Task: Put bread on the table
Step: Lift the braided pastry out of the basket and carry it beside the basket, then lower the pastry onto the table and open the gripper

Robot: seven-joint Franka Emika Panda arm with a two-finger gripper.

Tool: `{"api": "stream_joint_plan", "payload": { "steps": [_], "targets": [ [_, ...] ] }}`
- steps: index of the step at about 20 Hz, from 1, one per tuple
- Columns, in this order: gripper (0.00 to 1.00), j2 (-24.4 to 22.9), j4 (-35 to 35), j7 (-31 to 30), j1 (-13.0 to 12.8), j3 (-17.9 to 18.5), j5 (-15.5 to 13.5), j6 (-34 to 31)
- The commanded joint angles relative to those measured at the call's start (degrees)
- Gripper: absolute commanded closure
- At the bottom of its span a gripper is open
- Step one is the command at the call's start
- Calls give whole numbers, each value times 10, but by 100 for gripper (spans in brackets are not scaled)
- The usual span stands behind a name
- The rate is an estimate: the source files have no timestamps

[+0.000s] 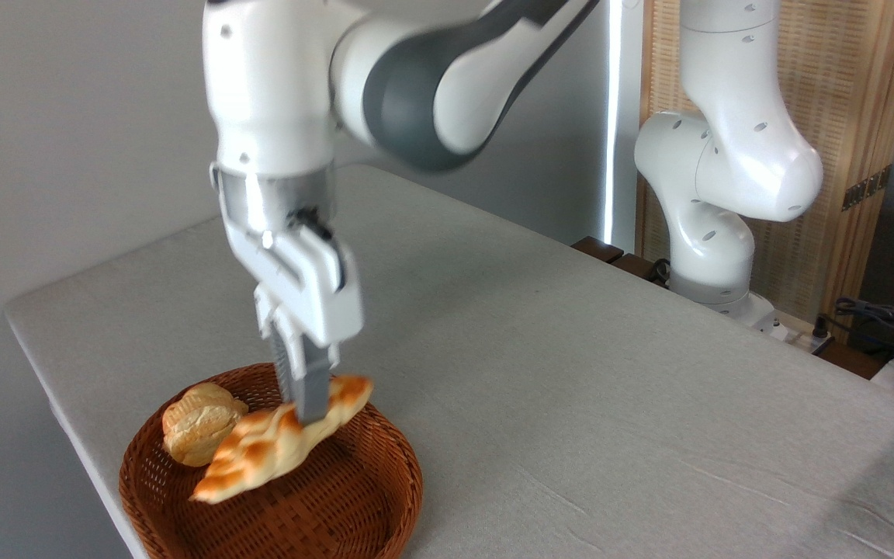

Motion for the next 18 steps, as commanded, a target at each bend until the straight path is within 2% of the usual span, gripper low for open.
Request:
{"api": "stream_joint_plan", "payload": {
  "steps": [1, 3, 7, 9, 11, 13, 14, 15, 16, 17, 18],
  "targets": [
    [92, -75, -12, 14, 21, 4, -22, -99],
    [92, -116, -48, 19, 25, 4, -41, -125],
    [89, -189, -174, 26, 26, -6, -41, -119],
    [88, -197, -212, 24, 25, -19, -41, -118],
    [72, -195, -231, 25, 23, -30, -41, -118],
    [72, -190, -246, 26, 21, -31, -41, -118],
    [68, -190, -249, 26, 21, -31, -41, -116],
    [58, -189, -252, 26, 19, -31, -41, -110],
    [53, -187, -254, 26, 19, -36, -41, -108],
    [39, -184, -254, 25, 19, -37, -41, -108],
    [17, -183, -254, 25, 19, -37, -41, -107]
  ]
}}
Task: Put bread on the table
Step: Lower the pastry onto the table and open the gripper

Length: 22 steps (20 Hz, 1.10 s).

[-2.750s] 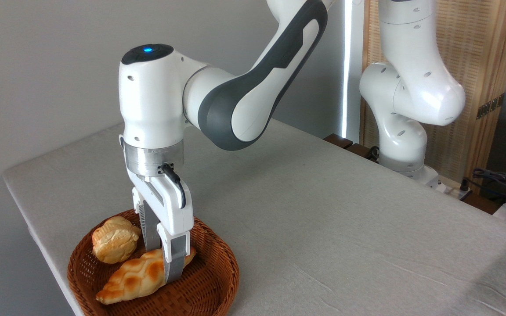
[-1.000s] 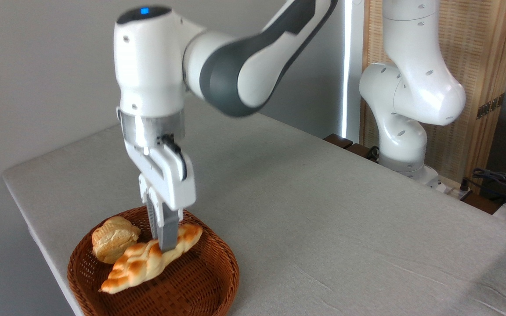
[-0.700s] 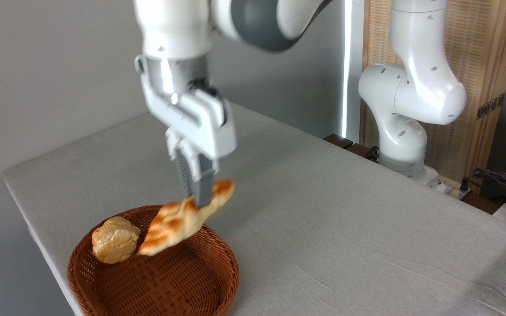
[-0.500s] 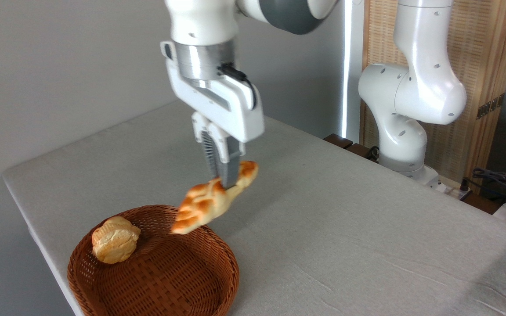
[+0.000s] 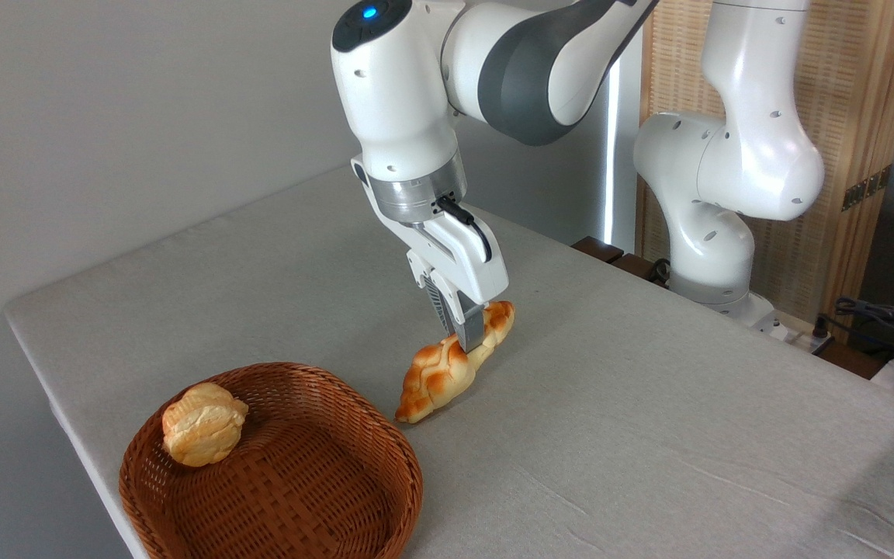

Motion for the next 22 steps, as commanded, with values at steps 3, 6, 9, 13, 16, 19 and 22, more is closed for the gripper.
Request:
{"api": "stream_joint_plan", "payload": {
  "steps": [3, 6, 9, 13, 16, 19, 22],
  "targets": [
    [1, 4, -7, 8, -6, -1, -5, 12],
    [0, 4, -4, 9, -6, -1, -3, 6],
    [0, 4, 0, 8, -6, -2, -2, 1],
    [0, 4, 10, 7, -6, -3, 8, -27],
    [0, 5, 10, 6, -6, -17, 27, -30],
    [0, 5, 16, 6, -5, -17, 27, -30],
    [0, 6, 15, 5, -5, -17, 28, -34]
  ]
}}
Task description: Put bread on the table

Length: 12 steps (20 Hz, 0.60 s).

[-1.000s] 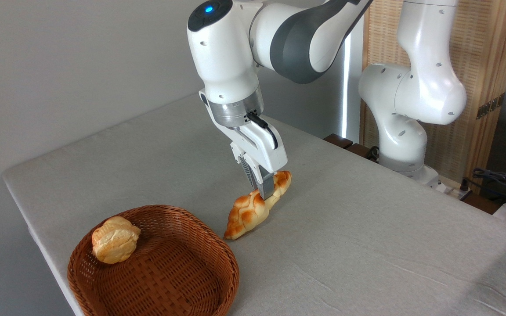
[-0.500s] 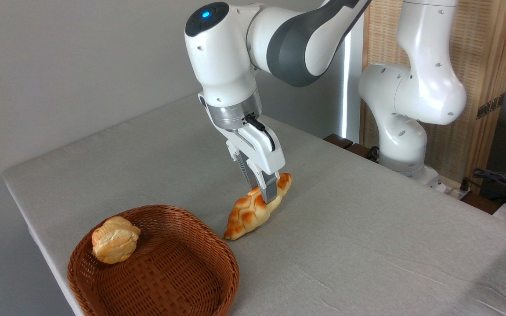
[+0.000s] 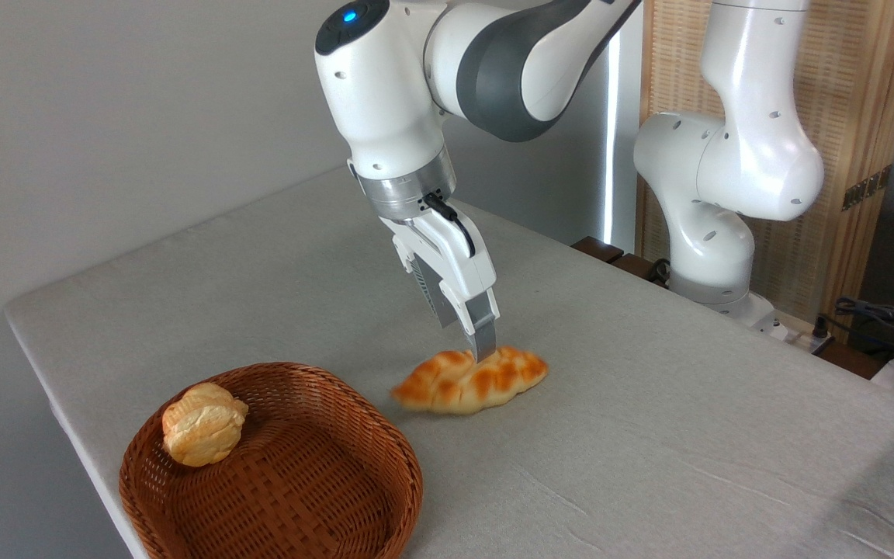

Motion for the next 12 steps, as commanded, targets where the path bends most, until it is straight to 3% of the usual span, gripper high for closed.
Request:
{"api": "stream_joint_plan", "payload": {
  "steps": [1, 5, 8, 10, 12],
  "targets": [
    [0, 2, 10, 4, 1, 0, 9, -20],
    [0, 1, 36, 2, 3, 2, 8, -25],
    [0, 18, 137, -14, 4, 7, 7, -58],
    [0, 62, 234, -33, 4, 8, 8, -111],
    [0, 99, 308, -38, 3, 10, 6, -123]
  ]
}}
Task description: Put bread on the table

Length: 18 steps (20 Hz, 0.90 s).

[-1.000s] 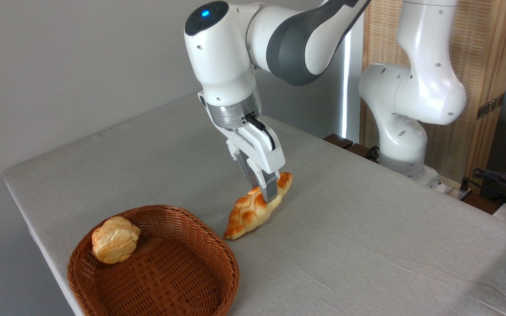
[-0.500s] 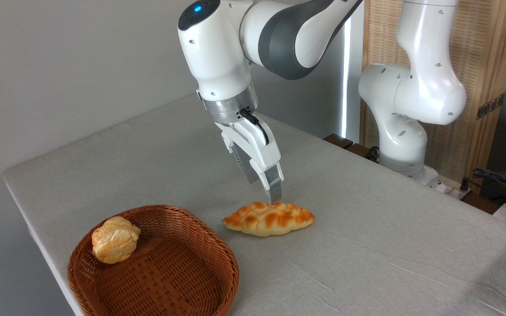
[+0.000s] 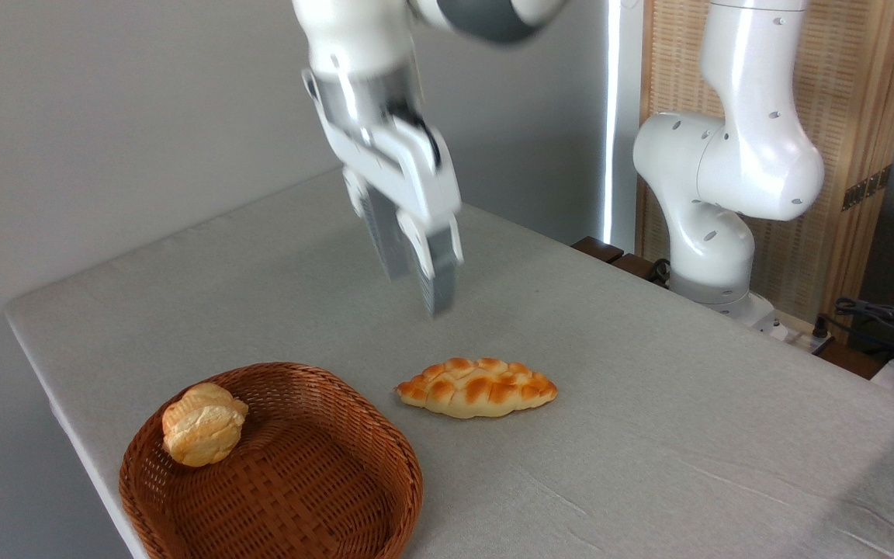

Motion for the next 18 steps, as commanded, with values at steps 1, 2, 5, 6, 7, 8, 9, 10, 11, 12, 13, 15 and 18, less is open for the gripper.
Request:
{"api": "stream_joint_plan", "payload": {
  "steps": [1, 2, 5, 6, 7, 8, 9, 10, 11, 12, 13, 15, 18],
  "targets": [
    [0, 97, 165, -24, -5, 16, 5, -49],
    [0, 108, 184, -36, -10, 30, 1, -49],
    [0, 118, 192, -52, -35, 54, 1, -49],
    [0, 118, 192, -50, -36, 55, 1, -48],
    [0, 117, 192, -49, -37, 63, 1, -48],
    [0, 117, 192, -49, -46, 76, -1, -48],
    [0, 117, 192, -50, -52, 82, -1, -47],
    [0, 117, 192, -50, -52, 82, -1, -47],
    [0, 117, 192, -50, -52, 82, -1, -46],
    [0, 117, 192, -51, -52, 82, -1, -45],
    [0, 117, 192, -52, -52, 81, -1, -46],
    [0, 117, 192, -52, -53, 79, 2, -45],
    [0, 117, 192, -53, -53, 79, 5, -45]
  ]
}}
